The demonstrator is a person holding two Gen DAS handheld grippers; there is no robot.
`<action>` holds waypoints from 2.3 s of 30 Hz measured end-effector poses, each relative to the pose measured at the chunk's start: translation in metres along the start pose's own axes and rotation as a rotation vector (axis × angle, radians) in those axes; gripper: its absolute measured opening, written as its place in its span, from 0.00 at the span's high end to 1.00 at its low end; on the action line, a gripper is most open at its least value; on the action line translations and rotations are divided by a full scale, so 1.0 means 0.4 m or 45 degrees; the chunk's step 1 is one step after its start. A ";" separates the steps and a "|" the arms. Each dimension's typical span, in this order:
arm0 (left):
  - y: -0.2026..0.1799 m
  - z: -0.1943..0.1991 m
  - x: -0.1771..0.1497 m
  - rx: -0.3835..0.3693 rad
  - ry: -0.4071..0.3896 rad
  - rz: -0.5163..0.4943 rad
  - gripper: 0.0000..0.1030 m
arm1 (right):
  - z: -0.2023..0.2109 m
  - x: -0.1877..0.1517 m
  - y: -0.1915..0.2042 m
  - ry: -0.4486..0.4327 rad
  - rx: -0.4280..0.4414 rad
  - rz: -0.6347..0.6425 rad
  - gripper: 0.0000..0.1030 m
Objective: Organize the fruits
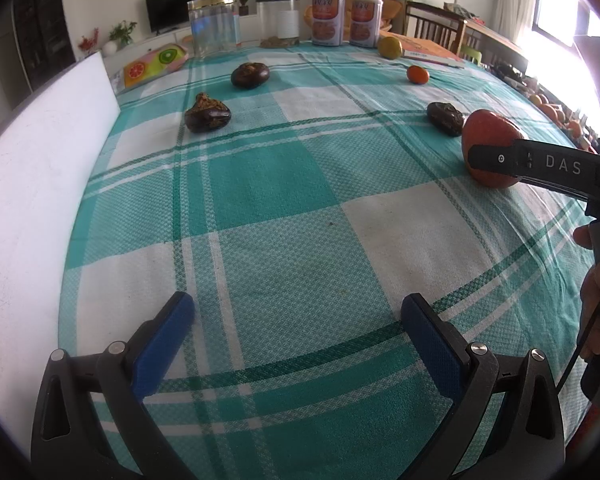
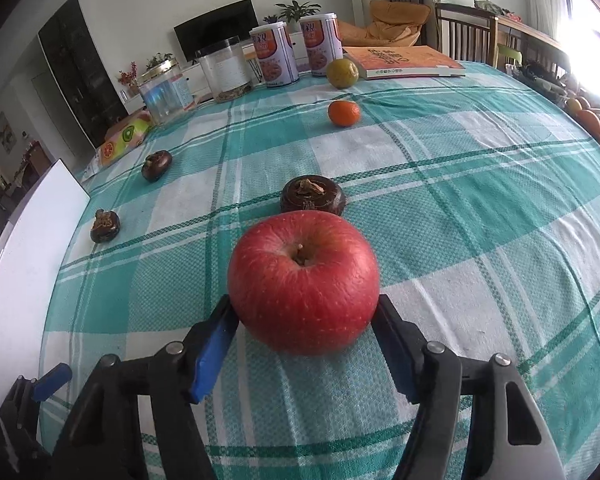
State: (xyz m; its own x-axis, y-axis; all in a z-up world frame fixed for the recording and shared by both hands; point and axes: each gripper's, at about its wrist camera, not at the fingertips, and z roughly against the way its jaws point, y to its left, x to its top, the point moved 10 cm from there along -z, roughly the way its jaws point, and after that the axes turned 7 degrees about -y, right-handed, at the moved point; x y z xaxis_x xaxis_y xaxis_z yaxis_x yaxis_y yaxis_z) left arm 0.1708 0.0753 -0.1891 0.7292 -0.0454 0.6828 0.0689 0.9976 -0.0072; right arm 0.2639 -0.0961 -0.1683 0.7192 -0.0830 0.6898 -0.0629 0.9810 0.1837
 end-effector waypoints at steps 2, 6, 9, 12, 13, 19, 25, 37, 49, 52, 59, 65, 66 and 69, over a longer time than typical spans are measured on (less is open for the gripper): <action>0.000 0.000 0.000 0.000 0.000 0.000 0.00 | 0.013 -0.011 -0.006 -0.017 0.018 -0.026 0.35; 0.000 0.000 0.000 0.000 0.000 0.000 0.00 | 0.063 -0.043 -0.037 -0.049 0.001 -0.037 0.35; 0.000 0.000 0.000 0.001 0.000 0.000 0.00 | 0.098 -0.073 -0.068 -0.066 -0.018 -0.045 0.35; 0.000 0.000 0.001 0.001 0.000 0.000 0.00 | 0.121 -0.093 -0.082 -0.074 -0.033 -0.053 0.35; 0.000 0.000 0.000 0.001 0.000 0.000 0.00 | 0.123 -0.095 -0.083 -0.076 -0.033 -0.056 0.35; 0.002 0.002 0.002 -0.027 0.001 0.015 0.01 | 0.119 -0.094 -0.080 -0.096 -0.054 -0.042 0.34; 0.115 0.014 0.150 -0.025 -0.121 0.369 0.03 | 0.109 -0.102 -0.086 -0.072 -0.032 -0.075 0.29; 0.217 -0.235 0.291 0.205 -0.005 0.330 0.18 | 0.102 -0.105 -0.072 -0.064 -0.024 -0.045 0.20; 0.117 -0.102 0.221 0.066 -0.004 0.282 0.56 | 0.097 -0.105 -0.068 -0.059 -0.028 -0.035 0.18; 0.040 -0.021 0.151 -0.022 0.016 0.193 0.56 | 0.097 -0.106 -0.067 -0.058 -0.033 -0.030 0.18; -0.033 0.057 0.036 -0.074 0.013 0.058 0.52 | 0.095 -0.111 -0.063 -0.049 -0.050 -0.006 0.16; 0.016 0.013 0.010 0.023 -0.004 0.155 0.13 | 0.091 -0.118 -0.053 -0.028 -0.057 0.027 0.07; 0.019 0.014 0.010 0.038 -0.023 0.148 0.11 | 0.090 -0.118 -0.053 -0.027 -0.059 0.029 0.07; 0.018 0.005 0.009 0.090 -0.011 0.094 0.09 | 0.089 -0.119 -0.051 -0.023 -0.064 0.037 0.07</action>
State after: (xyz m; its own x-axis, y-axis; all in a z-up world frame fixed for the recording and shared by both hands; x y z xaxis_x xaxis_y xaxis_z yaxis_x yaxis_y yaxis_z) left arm 0.1726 0.0825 -0.1852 0.7245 0.0283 0.6887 -0.0332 0.9994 -0.0061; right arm 0.2063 -0.1186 -0.1798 0.7052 -0.0573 0.7067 -0.0486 0.9905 0.1287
